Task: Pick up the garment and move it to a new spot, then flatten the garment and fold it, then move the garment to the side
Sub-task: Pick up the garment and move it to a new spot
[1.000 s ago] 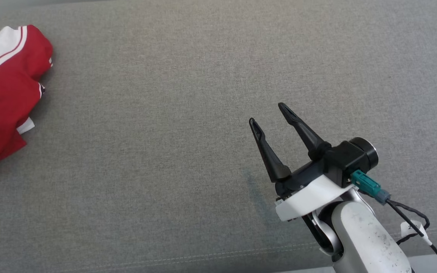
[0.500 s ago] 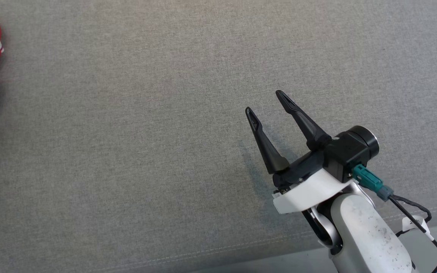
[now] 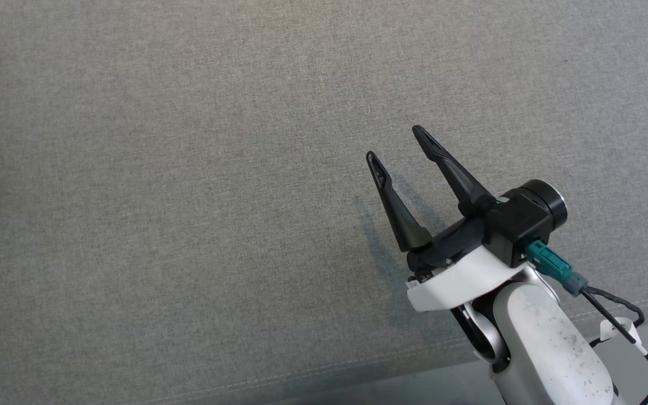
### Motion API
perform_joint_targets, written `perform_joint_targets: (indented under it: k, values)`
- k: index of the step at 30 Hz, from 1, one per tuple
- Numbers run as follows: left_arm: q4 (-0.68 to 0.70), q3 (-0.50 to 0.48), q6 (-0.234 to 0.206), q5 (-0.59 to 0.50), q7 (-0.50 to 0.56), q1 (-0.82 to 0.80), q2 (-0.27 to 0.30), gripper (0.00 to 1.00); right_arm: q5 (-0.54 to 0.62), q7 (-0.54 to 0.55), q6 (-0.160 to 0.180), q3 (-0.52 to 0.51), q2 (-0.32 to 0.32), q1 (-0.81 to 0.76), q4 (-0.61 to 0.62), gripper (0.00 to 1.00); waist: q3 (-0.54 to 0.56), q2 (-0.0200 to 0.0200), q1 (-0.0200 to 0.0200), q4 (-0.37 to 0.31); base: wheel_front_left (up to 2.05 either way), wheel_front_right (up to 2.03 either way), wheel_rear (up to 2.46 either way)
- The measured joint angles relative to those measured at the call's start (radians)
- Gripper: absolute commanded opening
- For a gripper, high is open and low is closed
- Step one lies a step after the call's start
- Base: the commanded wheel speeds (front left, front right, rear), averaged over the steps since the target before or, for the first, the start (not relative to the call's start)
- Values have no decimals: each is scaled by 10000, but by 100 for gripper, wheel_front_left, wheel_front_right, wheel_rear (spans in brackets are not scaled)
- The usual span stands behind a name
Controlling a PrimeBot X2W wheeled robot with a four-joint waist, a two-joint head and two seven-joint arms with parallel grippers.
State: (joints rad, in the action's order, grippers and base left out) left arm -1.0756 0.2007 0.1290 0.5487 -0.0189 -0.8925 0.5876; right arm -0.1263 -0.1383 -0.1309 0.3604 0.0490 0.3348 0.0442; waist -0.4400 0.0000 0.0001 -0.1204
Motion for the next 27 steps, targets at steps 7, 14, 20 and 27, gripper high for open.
perform_joint_targets:
  k: [7,14,20,27]
  values:
    - [236,569,0,182,-1250,-114,67,0,50,-15,0,-29,2,-1,-81,100,199,0,0,195,0,0,0]
    - [1099,1386,0,293,-1918,-475,334,0,-290,-188,0,167,-2,-40,-552,100,869,0,-1,378,0,0,0]
    - [2063,2019,2,334,-2069,-792,656,0,-516,-313,0,140,-2,-135,-815,100,1533,0,-1,443,0,0,0]
    - [3350,2619,2,508,-2023,-879,788,0,-759,-520,0,33,-4,-189,-991,100,1971,0,-1,326,0,0,0]
